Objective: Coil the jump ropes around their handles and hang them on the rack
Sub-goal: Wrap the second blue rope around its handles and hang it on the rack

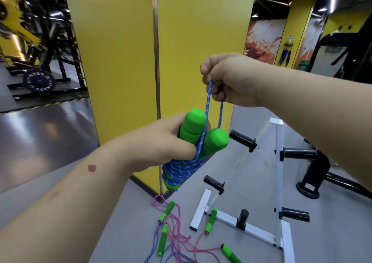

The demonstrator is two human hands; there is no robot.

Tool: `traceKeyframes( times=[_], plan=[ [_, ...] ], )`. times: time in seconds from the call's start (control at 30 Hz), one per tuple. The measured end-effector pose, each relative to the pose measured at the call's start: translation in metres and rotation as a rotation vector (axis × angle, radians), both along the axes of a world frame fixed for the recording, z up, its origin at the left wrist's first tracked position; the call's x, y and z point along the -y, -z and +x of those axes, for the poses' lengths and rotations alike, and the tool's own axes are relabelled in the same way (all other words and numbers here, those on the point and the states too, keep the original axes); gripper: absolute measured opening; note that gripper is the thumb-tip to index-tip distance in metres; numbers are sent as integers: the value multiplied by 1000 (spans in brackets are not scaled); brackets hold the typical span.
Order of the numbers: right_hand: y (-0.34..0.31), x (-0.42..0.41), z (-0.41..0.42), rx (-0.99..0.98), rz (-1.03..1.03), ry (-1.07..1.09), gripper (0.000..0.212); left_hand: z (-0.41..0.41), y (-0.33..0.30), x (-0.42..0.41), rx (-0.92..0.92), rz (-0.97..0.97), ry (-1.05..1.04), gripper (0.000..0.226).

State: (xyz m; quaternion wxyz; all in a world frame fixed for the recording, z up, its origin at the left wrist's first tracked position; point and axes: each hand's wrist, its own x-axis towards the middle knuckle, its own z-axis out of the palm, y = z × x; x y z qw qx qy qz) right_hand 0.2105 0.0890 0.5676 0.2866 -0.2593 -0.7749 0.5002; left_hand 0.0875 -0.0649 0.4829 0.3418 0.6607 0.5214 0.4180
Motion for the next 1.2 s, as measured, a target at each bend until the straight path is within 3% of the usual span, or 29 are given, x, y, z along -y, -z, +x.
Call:
traceKeyframes(
  times=[0.17, 0.27, 0.37, 0.43, 0.5, 0.57, 0.67, 0.93, 1.07, 1.2],
  plan=[
    [-11, 20, 16, 16, 96, 76, 39, 5, -17, 18, -73, -60, -114, 33],
    [-21, 27, 25, 59, 117, 43, 33, 8, -14, 20, -3, -57, -190, 31],
    [-25, 31, 39, 426, 451, 25, 10, 7, -17, 25, 314, 15, -187, 30],
    [-21, 38, 48, 652, 643, 12, 30, 5, -22, 26, 455, 40, -181, 34],
    [-18, 49, 52, 687, 662, 2, 42, 2, -25, 24, 449, 75, -240, 30],
    [-19, 55, 53, 586, 536, -93, 50, -1, -25, 24, 319, 113, -364, 26],
    [-29, 56, 55, 244, 232, -254, 42, -5, -21, 26, 130, 63, -421, 28],
    [-35, 57, 47, -86, -149, -294, 26, -7, -17, 23, 127, 33, -339, 37],
    [-41, 60, 46, -160, -367, -440, 21, -3, -17, 19, 153, 32, -331, 37],
    [-39, 65, 46, -194, -437, -516, 27, -3, -14, 15, 214, 43, -354, 45]
  ],
)
